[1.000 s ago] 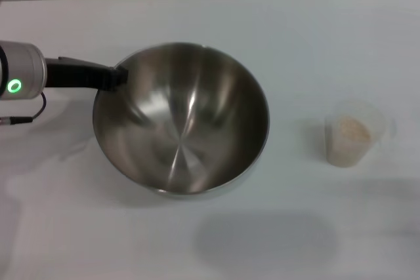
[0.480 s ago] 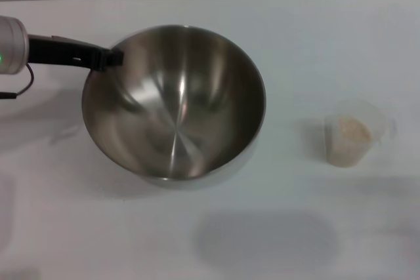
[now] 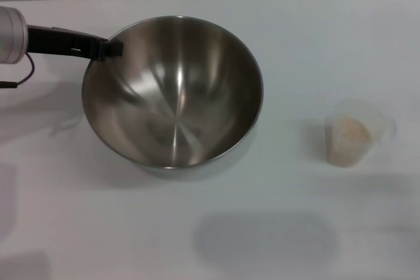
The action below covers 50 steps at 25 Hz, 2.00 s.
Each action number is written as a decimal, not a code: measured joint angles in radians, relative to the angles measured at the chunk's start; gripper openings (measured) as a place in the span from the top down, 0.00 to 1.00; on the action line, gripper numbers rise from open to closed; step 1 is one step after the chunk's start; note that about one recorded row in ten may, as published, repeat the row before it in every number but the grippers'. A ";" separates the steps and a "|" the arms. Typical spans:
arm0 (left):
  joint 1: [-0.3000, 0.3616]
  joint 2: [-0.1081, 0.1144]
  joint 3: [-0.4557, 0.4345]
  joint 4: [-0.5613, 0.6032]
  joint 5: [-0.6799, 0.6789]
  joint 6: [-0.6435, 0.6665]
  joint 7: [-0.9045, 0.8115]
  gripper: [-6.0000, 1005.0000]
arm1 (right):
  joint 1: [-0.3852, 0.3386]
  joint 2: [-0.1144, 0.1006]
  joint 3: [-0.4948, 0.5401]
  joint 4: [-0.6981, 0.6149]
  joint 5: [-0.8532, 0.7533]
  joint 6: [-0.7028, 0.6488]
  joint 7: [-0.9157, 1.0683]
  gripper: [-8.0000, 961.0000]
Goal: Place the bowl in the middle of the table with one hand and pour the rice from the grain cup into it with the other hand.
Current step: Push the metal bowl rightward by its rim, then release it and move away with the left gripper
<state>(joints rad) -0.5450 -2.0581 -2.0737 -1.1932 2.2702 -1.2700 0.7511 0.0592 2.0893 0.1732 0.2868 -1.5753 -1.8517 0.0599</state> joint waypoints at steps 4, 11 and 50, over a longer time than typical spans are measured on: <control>0.001 -0.008 0.035 -0.003 -0.003 0.007 0.000 0.95 | 0.001 0.000 -0.001 0.000 0.000 -0.002 0.000 0.14; -0.006 -0.010 0.072 0.002 -0.013 0.030 -0.006 0.94 | 0.005 0.000 -0.002 0.000 0.000 -0.003 0.001 0.14; 0.002 -0.011 0.247 0.061 -0.080 0.142 -0.005 0.93 | 0.007 -0.002 -0.011 0.011 -0.002 -0.004 -0.003 0.14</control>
<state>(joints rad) -0.5429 -2.0692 -1.8262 -1.1320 2.1901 -1.1283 0.7457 0.0659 2.0877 0.1621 0.2983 -1.5769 -1.8556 0.0570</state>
